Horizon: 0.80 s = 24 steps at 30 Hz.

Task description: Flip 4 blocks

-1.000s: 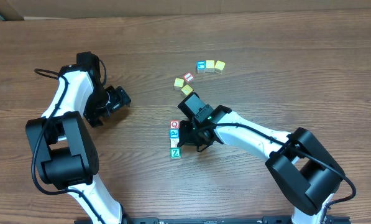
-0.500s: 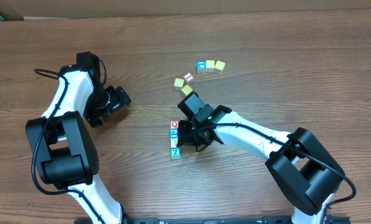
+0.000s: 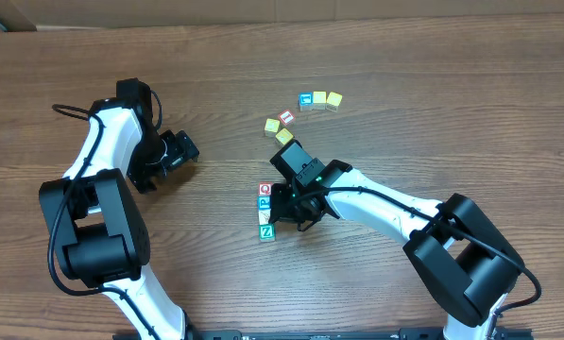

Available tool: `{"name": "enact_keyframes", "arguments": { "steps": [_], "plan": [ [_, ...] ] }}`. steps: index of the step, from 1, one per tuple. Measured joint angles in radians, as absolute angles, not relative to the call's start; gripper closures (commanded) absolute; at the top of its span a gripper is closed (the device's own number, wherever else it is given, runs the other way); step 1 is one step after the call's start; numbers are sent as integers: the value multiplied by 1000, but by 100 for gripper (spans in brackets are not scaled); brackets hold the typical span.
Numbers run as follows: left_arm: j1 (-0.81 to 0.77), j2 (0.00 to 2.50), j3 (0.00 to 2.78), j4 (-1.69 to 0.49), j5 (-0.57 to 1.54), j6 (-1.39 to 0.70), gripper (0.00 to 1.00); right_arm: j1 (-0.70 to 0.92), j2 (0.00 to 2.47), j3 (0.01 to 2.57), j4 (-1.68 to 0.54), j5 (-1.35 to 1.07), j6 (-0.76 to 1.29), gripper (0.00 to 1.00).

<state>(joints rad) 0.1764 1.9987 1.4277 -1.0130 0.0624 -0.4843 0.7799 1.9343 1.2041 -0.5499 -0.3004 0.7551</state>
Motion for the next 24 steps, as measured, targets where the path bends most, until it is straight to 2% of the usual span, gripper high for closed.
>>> {"name": "enact_keyframes", "arguments": {
  "steps": [14,19,22,24],
  "plan": [
    [176,1999,1428,-1013,62,-484,0,771,1901,1297,-773,-83,720,96],
    [176,1999,1428,-1013,62,-484,0,703,1893,1312,-783,-115,625,90],
    [176,1999,1428,-1013,62,-484,0,666,1893,1352,-856,-121,575,90],
    [176,1999,1428,-1013,62,-484,0,657,1893,1395,-908,-108,561,86]
  ]
}}
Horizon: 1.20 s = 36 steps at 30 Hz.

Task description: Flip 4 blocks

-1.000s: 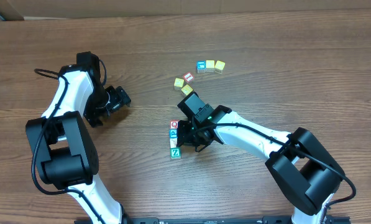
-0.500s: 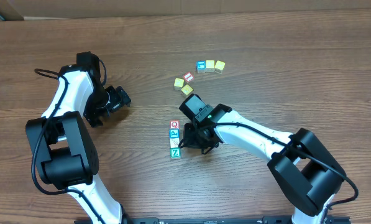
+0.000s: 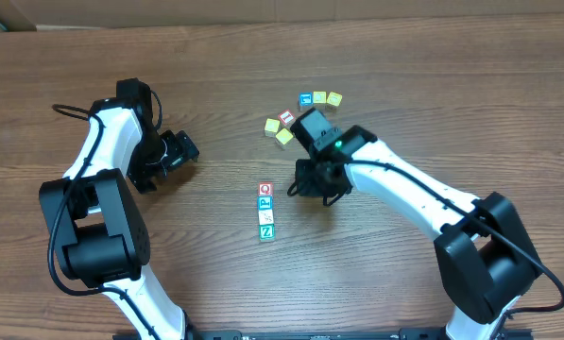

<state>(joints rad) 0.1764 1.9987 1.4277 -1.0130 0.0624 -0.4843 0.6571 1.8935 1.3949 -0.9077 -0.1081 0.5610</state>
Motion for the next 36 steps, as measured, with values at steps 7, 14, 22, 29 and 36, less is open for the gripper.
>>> {"name": "enact_keyframes", "arguments": {
  "steps": [7,14,22,29,36],
  "plan": [
    [176,1999,1428,-1013,62,-484,0,612,1893,1634,-1088,-60,455,25],
    [176,1999,1428,-1013,62,-484,0,458,1893,1726,-1140,35,342,0],
    [176,1999,1428,-1013,62,-484,0,291,1893,1726,-1134,123,318,0],
    [176,1999,1428,-1013,62,-484,0,254,1893,1726,-1135,136,313,0],
    [176,1999,1428,-1013,62,-484,0,250,1893,1726,-1134,136,313,0]
  ]
}}
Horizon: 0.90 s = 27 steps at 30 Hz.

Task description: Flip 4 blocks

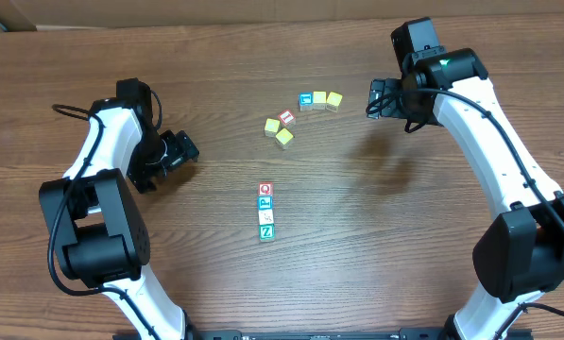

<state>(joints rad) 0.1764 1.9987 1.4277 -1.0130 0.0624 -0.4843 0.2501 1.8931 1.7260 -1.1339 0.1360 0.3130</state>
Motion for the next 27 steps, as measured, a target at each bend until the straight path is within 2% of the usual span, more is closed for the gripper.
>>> {"name": "enact_keyframes", "arguments": {
  "steps": [27],
  "plan": [
    [176,1999,1428,-1013,62,-484,0,250,1882,1726,-1134,136,313,0]
  ]
}}
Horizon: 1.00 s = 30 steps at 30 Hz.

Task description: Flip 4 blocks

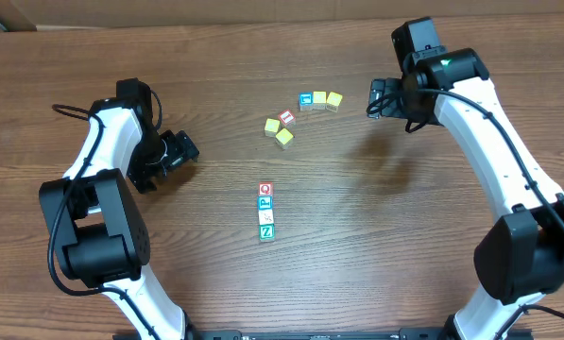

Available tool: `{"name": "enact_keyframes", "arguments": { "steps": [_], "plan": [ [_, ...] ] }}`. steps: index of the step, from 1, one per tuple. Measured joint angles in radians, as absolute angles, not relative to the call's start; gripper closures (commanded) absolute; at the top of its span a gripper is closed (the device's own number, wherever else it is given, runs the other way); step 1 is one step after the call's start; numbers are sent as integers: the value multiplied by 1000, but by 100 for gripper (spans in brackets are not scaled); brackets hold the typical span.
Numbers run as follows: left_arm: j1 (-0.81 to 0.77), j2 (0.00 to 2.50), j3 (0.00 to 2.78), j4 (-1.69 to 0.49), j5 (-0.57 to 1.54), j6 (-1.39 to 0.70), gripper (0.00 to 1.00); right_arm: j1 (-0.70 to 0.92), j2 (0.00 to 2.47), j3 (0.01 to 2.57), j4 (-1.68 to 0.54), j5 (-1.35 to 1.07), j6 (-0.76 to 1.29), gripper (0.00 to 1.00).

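Four blocks stand in a straight column at the table's middle: a red Q block [265, 189], a blue one [265, 202], a white one [265, 216] and a green Z block [266, 231]. Farther back lie loose blocks: a blue one [305, 100] with two yellow ones [319, 98] [333, 98] in a row. A red-and-white one [285, 118] and two yellow ones [271, 125] [283, 138] lie closer. My right gripper [372, 98] hangs at the back right, open and empty, pointing at that row. My left gripper [187, 148] rests far left, away from all blocks.
The brown wooden table [376, 246] carries only the blocks and both arms. A cardboard wall edge shows at the back left corner. The left arm's base [97, 236] sits at the front left and the right arm's base [537, 264] at the front right.
My right gripper was down against the right side of the four-block column. Then it stood away from the column, between it and the loose blocks. After that it was at the back right of the table, where it remains. The left arm never moved.
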<state>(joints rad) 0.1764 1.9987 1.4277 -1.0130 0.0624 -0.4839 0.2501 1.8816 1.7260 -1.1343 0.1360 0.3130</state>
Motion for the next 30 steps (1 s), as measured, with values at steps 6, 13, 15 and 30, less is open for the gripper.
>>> {"name": "enact_keyframes", "arguments": {
  "steps": [6,13,15,30],
  "plan": [
    [176,1999,1428,-1013,62,-484,0,250,1775,1726,-1134,136,313,0],
    [176,1999,1428,-1013,62,-484,0,250,1609,1726,-1134,138,313,0],
    [176,1999,1428,-1013,62,-484,0,250,1565,1726,-1134,138,313,0],
    [176,1999,1428,-1013,62,-484,0,247,1102,1726,-1127,152,259,0]
  ]
}}
